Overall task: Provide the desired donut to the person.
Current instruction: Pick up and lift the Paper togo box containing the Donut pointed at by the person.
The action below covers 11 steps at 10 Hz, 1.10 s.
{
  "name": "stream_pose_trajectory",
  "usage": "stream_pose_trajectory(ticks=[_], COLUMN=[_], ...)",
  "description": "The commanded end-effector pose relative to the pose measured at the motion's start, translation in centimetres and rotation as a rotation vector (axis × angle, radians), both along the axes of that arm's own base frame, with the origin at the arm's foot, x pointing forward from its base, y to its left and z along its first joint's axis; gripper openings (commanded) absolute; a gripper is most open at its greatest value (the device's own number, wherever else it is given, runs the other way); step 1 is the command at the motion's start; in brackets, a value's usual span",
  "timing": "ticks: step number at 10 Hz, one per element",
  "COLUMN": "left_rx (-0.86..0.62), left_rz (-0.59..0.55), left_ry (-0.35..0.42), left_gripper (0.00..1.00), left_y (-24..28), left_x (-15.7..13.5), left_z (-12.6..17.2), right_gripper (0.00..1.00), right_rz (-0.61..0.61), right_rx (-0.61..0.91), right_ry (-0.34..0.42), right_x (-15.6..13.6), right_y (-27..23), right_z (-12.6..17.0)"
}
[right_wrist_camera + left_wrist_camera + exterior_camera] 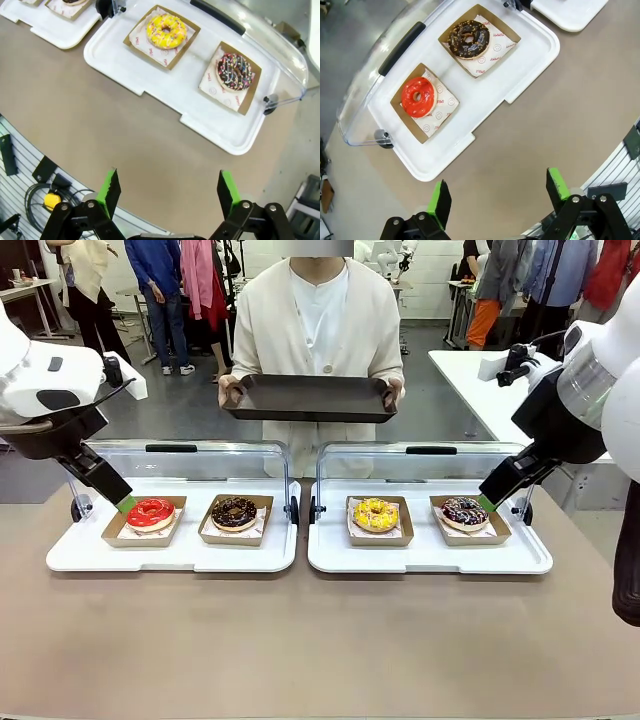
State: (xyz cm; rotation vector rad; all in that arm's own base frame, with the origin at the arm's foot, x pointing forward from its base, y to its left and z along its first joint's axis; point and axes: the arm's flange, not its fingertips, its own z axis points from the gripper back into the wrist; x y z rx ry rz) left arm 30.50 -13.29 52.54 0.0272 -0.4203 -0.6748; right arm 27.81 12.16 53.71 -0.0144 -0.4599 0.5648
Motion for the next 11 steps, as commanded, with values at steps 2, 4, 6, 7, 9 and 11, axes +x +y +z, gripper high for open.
stream_pose_trajectory(ticks=[2, 4, 6, 7, 9, 11], left_rx=[-0.103, -0.285, -0.452, -0.509, -0.610, -0.686], left_rz=[-0.054, -0.247, -0.509, -0.593, -0.679, -0.793], left_ry=[-0.019, -0.026, 0.059, 0.082, 0.099, 0.022], left_gripper=[1.00, 1.00, 1.00, 1.00, 1.00, 1.00], left_y=[2.9, 7.7, 10.8, 12.0, 14.5, 17.5], left_x=[0.8, 1.7, 3.0, 3.7, 5.6, 6.2], left_z=[2.3, 6.1, 8.0, 7.6, 6.8, 6.0], right_gripper=[1.00, 1.00, 1.00, 1.00, 1.00, 1.00], right_rz=[0.060, 0.184, 0.402, 0.541, 0.679, 0.719], right_rx=[0.143, 0.314, 0.469, 0.533, 0.647, 0.701], right_ry=[0.003, 0.012, 0.056, 0.104, 0.118, 0.079], right_x=[0.5, 1.4, 2.9, 3.7, 5.9, 6.7], right_y=[-3.3, -8.5, -12.2, -13.5, -16.0, -19.2], right_z=[2.1, 5.1, 5.8, 5.5, 4.6, 2.8])
